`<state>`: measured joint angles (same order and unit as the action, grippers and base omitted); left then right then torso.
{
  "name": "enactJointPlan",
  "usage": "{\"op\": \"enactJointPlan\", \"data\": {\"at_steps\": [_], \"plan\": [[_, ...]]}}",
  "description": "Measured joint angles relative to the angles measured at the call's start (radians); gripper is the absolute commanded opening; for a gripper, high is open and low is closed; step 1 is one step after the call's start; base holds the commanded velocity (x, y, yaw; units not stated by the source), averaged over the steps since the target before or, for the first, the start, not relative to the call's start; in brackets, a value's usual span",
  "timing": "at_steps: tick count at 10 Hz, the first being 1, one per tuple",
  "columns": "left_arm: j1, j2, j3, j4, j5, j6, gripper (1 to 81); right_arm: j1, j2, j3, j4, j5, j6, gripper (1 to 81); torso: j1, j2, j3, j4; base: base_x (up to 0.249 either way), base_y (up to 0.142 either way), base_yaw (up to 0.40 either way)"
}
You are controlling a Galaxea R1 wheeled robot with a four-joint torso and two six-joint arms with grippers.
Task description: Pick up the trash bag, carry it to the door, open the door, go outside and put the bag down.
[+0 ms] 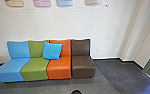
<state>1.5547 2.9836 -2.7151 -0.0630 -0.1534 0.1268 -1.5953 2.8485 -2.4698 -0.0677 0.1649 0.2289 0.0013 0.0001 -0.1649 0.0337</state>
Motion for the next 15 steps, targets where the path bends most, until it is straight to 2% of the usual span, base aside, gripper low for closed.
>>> {"op": "enactJointPlan", "data": {"at_steps": [5, 10, 12, 15], "plan": [[-0.006, 0.0, 0.0, 0.0, 0.0, 0.0, 81.1, 0.0, 0.0, 0.0, 0.0, 0.001, 0.0, 81.1, 0.0, 0.0, 0.0, 0.0, 0.11, 0.0, 0.0], [-0.002, 0.0, 0.0, 0.0, 0.001, 0.0, 81.1, 0.0, -0.01, 0.022, 0.0, -0.024, 0.0, 81.1, 0.0, 0.0, 0.0, 0.0, 0.0, 0.0, 0.0], [-0.002, -0.011, 0.018, 0.0, 0.0, 0.0, 81.1, 0.0, -0.044, 0.089, 0.0, -0.024, 0.0, 81.1, 0.0, 0.0, 0.0, 0.0, 0.0, 0.0, 0.0], [-0.003, -0.074, 0.105, 0.0, 0.0, 0.0, 81.1, 0.0, -0.127, 0.24, 0.002, -0.023, 0.001, 81.1, 0.0, 0.0, 0.0, 0.0, 0.0, 0.0, 0.0]]}}
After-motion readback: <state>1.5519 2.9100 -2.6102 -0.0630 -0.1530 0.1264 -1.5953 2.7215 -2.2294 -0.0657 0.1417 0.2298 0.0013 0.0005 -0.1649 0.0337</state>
